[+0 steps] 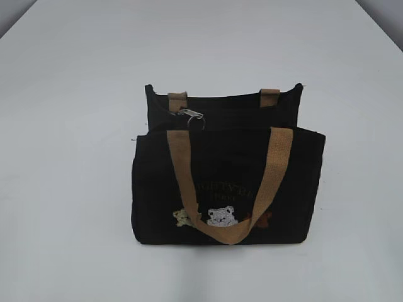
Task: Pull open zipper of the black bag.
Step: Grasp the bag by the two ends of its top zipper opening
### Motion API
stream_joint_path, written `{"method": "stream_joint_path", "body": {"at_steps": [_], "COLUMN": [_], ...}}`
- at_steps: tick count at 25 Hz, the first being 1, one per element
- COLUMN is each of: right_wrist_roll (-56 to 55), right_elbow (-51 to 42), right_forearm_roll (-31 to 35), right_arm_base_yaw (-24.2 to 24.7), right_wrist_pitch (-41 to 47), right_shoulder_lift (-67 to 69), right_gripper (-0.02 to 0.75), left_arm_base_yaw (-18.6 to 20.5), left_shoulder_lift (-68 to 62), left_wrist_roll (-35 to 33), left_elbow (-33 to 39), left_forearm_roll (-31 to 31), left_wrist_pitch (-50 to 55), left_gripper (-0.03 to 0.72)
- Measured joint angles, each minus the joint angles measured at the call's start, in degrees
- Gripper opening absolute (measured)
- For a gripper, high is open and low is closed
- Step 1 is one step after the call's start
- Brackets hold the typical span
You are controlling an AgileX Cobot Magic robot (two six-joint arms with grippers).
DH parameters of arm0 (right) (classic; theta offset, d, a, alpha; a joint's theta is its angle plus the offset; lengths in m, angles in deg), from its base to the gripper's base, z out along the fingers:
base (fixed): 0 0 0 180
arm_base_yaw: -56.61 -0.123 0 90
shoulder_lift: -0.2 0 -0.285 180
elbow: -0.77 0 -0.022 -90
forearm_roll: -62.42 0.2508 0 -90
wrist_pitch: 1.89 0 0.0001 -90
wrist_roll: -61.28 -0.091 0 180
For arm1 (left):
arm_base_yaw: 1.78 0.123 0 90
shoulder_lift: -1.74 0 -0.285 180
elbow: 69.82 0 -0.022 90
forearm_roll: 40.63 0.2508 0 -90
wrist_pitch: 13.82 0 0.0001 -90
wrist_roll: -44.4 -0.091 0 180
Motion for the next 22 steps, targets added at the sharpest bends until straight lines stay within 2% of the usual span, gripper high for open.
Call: {"method": "stream_joint_path", "body": {"at_steps": [9, 12, 17, 22], "right_wrist_roll": [0.0, 0.0, 0.0, 0.1], "right_elbow": [0.0, 0.0, 0.0, 0.0], "right_forearm_roll": [0.0, 0.0, 0.4, 2.5], "right_arm_base_yaw": [0.0, 0.0, -0.1, -3.7], "right_wrist_pitch": [0.0, 0.0, -0.1, -0.3], "right_shoulder_lift": [0.0, 0.0, 0.0, 2.9], "right_gripper": [0.371, 0.371, 0.371, 0.371], "left_arm_base_yaw": [0.0, 0.0, 0.0, 0.0], "left_shoulder_lift": [0.0, -2.6, -14.1, -28.0], "left_wrist_roll": [0.0, 0.0, -0.3, -11.0], "left_elbow": [0.0, -0.5, -1.7, -1.7], "left_forearm_roll": [-1.6, -11.5, -28.1, -44.2], "left_wrist_pitch": [-0.1, -0.4, -3.2, -6.9], "left_gripper": [0.435, 0.435, 0.435, 0.435]}}
